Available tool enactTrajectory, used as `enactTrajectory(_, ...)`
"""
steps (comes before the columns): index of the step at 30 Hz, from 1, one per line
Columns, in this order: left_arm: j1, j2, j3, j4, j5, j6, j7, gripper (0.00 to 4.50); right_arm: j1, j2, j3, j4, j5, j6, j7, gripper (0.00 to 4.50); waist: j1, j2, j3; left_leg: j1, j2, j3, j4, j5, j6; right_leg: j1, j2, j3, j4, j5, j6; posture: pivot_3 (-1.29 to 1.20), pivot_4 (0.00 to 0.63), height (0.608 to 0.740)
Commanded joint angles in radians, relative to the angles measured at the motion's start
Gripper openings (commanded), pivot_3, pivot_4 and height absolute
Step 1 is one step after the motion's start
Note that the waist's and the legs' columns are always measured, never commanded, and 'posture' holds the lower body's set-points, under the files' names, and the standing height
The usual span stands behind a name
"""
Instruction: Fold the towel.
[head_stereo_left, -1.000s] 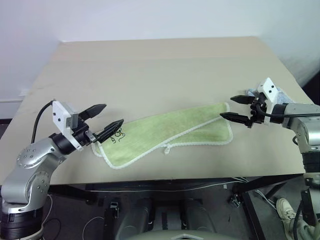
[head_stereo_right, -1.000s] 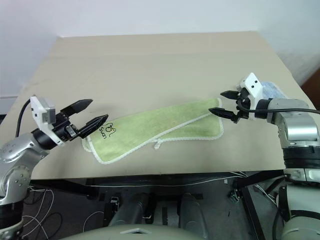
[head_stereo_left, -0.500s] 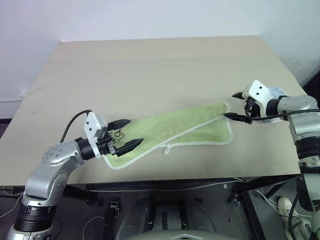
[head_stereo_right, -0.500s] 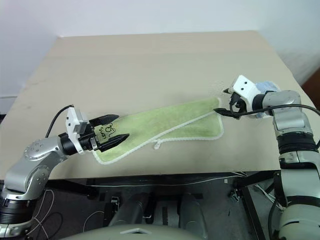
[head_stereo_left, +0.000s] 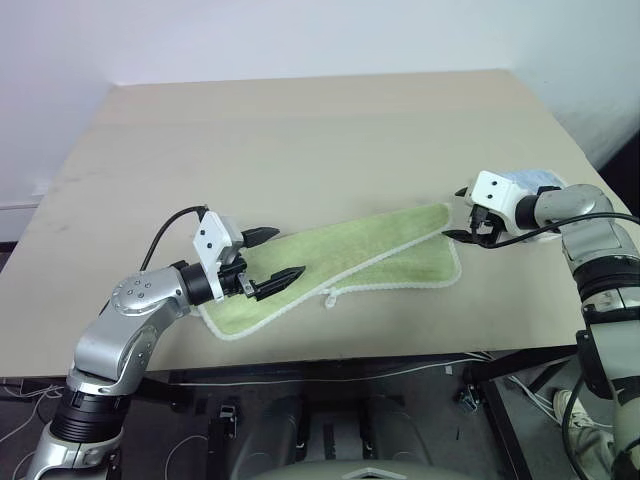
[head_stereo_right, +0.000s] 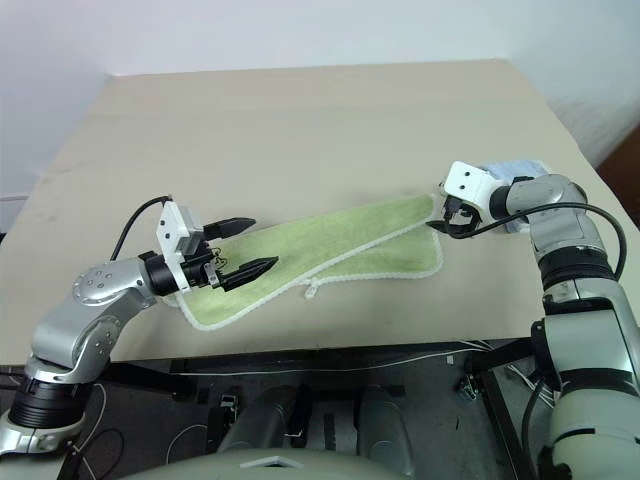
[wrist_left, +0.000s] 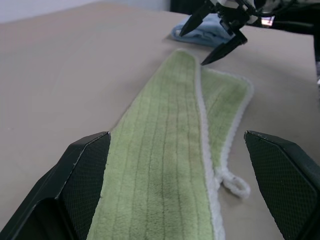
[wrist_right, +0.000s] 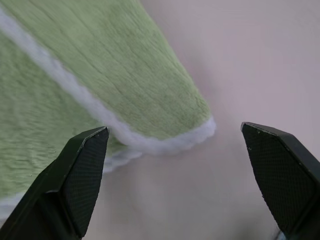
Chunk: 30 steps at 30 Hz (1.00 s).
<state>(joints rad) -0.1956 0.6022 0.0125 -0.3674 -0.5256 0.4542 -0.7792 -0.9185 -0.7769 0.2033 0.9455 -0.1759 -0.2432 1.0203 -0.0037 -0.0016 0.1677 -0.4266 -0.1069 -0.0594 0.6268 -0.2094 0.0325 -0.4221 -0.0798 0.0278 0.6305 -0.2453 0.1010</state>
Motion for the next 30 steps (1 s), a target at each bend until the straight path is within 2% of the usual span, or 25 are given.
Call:
enactTrajectory(1, -0.022, 0.008, 0.013, -0.05, 0.003, -0.001, 0.005, 4.5, -0.055, 0.021, 0.005, 0.031, -0.029, -0.058, -0.044, 4.46, -0.008, 0.0, 0.0, 0.0, 0.0, 0.0, 0.0, 0.0, 0.0, 0.0, 0.0, 0.0, 0.0, 0.0, 0.0, 0.0, 0.15, 0.74)
enactTrajectory(8, 0.002, 0.018, 0.029, -0.039, 0.014, -0.027, -0.007, 4.5, -0.071, 0.034, 0.024, 0.06, -0.073, -0.103, -0.078, 4.46, -0.009, 0.0, 0.0, 0.0, 0.0, 0.0, 0.0, 0.0, 0.0, 0.0, 0.0, 0.0, 0.0, 0.0, 0.0, 0.0, 0.15, 0.74)
enactTrajectory(22, 0.014, 0.0, 0.03, -0.017, 0.042, -0.062, -0.013, 4.5, -0.075, -0.016, 0.006, 0.065, -0.077, -0.081, -0.018, 4.46, -0.01, 0.0, 0.0, 0.0, 0.0, 0.0, 0.0, 0.0, 0.0, 0.0, 0.0, 0.0, 0.001, 0.0, 0.0, 0.0, 0.15, 0.74)
enactTrajectory(30, 0.054, -0.017, 0.021, 0.034, 0.074, -0.143, -0.037, 4.5, -0.06, -0.016, 0.007, 0.068, -0.079, -0.067, -0.03, 4.46, -0.011, 0.0, 0.0, 0.001, 0.0, 0.0, 0.0, 0.0, 0.0, 0.0, 0.0, 0.0, 0.001, 0.0, 0.0, 0.0, 0.15, 0.74)
